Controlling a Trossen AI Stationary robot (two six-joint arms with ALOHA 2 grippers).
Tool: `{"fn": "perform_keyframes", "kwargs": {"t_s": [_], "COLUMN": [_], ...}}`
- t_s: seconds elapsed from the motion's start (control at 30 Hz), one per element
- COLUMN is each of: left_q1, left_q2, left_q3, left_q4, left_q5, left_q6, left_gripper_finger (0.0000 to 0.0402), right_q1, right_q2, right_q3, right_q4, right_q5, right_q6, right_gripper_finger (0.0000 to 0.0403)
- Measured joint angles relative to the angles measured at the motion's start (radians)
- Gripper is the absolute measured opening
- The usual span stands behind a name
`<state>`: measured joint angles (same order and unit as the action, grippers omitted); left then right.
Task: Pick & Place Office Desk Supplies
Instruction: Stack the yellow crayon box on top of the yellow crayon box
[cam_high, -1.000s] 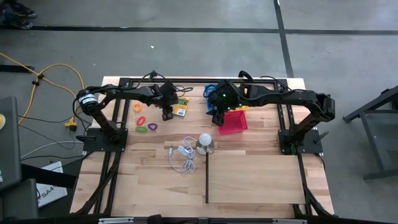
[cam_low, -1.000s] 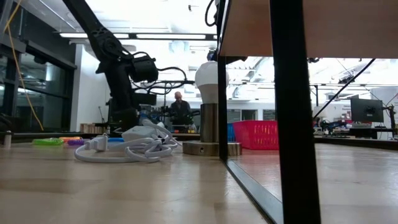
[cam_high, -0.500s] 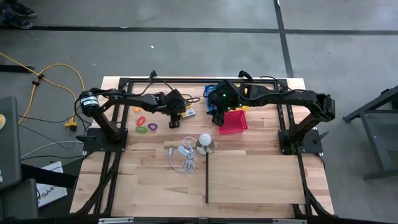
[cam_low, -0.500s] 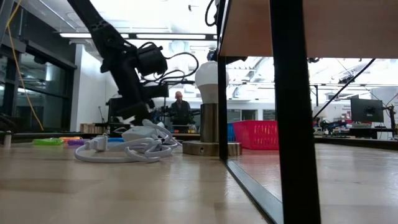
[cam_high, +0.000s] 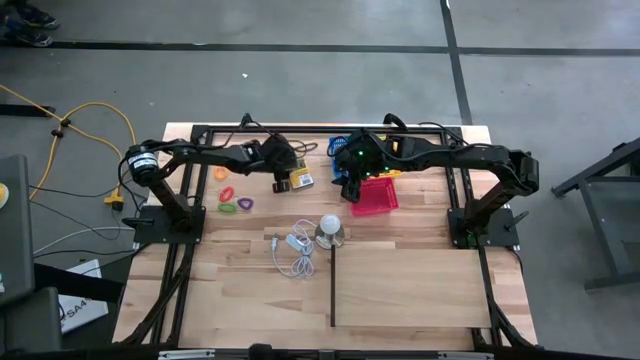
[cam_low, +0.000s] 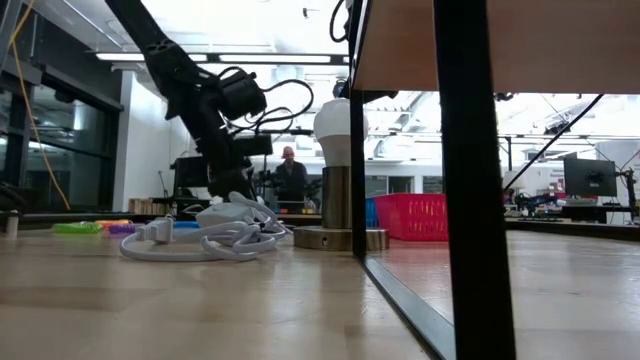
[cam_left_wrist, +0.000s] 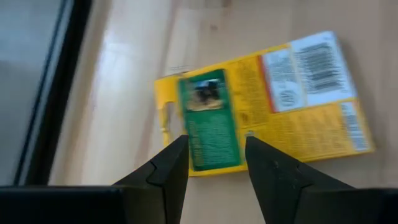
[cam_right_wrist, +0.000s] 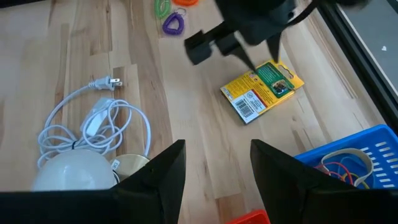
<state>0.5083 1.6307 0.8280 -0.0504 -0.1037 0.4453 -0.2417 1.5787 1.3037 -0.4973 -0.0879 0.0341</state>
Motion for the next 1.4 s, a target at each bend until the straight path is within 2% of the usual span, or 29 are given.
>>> {"fn": "perform_keyframes", "kwargs": {"t_s": [0.33,0.8,1.17,1.4], "left_q1": [0.117,0.131,0.131,0.132], "left_q2": [-0.008,-0.008,-0.008,0.026], "left_q3": [0.001,0.001,0.001,0.002], "left_q4": [0.07,0.075,0.074,0.084], "left_q5": [0.173,0.164,0.153,0.153], "left_q6": [0.028,0.025,-0.018,-0.012], "left_gripper_finger": [0.0152,0.0152,0.0152,0.0152], "right_q1": [0.006,0.004,0.005,0.014], "right_q2": [0.014,0.225,0.369,0.42], "right_q3": [0.0,0.006,0.214,0.23], "right_q4": [0.068,0.38,0.304,0.218], "right_q5": [0.0,-0.015,0.056,0.12], "right_q6": [0.0,0.056,-0.052,-0.099], "right_gripper_finger": [0.0168,0.0168,0.0168,0.0168]}}
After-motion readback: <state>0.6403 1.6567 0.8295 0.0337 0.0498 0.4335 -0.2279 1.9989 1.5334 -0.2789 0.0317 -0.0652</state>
